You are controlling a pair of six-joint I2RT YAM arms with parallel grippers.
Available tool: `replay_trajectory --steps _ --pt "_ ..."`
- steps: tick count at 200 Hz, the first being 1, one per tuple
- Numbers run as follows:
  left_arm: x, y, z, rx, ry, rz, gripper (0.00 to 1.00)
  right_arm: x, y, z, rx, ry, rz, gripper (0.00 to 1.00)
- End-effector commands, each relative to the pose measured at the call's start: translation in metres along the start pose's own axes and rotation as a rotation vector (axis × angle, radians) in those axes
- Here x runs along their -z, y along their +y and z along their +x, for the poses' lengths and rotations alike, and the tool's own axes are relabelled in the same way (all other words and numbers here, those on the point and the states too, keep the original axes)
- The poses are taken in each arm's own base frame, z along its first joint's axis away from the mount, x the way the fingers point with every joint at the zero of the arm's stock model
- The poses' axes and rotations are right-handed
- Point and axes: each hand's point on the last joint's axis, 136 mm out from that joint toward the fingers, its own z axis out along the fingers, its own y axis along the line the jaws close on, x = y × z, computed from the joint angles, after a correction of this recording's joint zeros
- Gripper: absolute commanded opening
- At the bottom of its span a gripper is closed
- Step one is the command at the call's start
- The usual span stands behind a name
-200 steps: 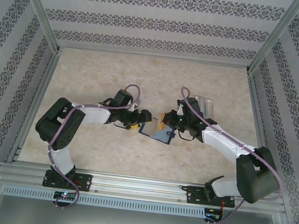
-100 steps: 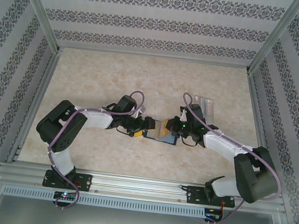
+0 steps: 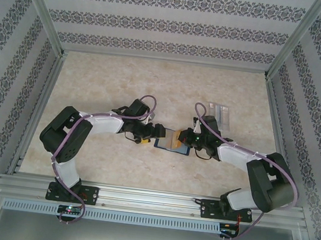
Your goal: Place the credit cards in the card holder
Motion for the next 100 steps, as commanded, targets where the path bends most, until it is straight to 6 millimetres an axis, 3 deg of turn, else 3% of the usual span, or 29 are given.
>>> replay_trajectory --steps 1,43,61,100 --pt "-0.003 0.01 -0.001 -0.002 0.004 -0.05 0.88 -0.004 -0.004 0.001 0.011 0.005 -0.016 0.0" --pt "-0.006 0.013 -0.001 -0.004 0.016 -0.067 0.85 -0.012 -0.006 0.003 -0.025 0.013 -0.042 0.0" --pt "-0.009 0.016 -0.001 0.005 0.021 -0.076 0.79 -0.013 -0.007 0.004 -0.039 0.014 -0.044 0.0" --pt "-0.005 0.032 -0.001 0.042 -0.008 -0.161 0.71 -0.002 -0.01 -0.002 -0.073 -0.023 -0.051 0.0"
